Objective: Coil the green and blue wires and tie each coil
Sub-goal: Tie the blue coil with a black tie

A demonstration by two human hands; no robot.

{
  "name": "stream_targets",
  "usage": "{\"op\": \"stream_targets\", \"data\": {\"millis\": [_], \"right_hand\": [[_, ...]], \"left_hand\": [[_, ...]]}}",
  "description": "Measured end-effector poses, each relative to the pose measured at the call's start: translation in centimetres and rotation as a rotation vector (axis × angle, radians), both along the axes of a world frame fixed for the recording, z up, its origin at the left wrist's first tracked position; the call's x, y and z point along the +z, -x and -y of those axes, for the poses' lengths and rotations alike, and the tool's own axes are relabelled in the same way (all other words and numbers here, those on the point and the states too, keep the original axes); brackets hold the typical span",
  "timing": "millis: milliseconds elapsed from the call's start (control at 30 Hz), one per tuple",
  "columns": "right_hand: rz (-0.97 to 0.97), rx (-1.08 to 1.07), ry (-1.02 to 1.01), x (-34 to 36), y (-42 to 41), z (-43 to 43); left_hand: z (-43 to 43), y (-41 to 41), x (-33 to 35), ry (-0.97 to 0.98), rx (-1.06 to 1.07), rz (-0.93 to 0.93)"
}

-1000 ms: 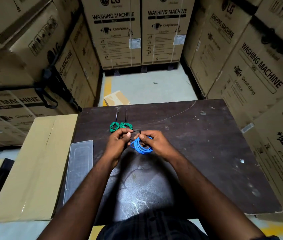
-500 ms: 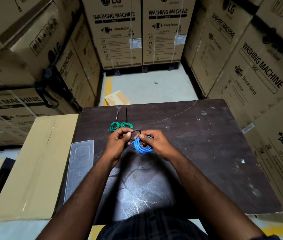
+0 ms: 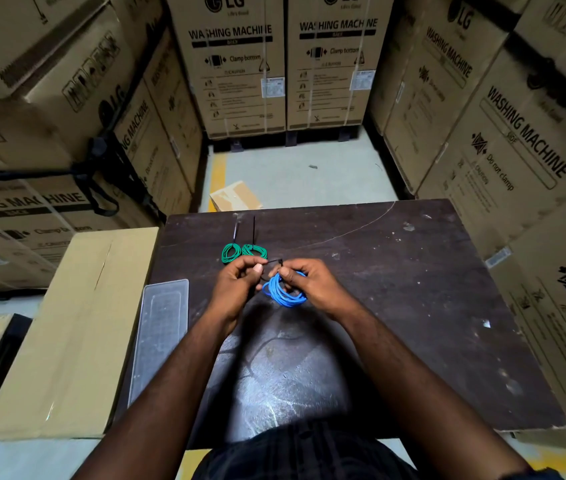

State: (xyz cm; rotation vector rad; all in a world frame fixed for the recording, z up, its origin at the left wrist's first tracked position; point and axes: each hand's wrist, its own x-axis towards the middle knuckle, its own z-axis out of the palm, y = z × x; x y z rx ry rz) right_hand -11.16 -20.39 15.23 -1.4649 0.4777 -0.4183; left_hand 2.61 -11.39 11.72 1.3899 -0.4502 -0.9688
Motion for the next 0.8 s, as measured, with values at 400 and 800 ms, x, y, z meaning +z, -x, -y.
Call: {"op": "stream_targets", "data": {"millis": [400, 800], "right_hand": [[-0.041, 0.044, -0.06, -1.3, -0.3, 0.4], [-0.049, 0.015, -0.042, -0.4, 0.1, 1.0]], "left_hand": [[-0.7, 0.3, 2.0, -0.065, -0.113, 0.11], [-0.2, -0.5, 3.7, 0.031, -0.179, 0.072]]}}
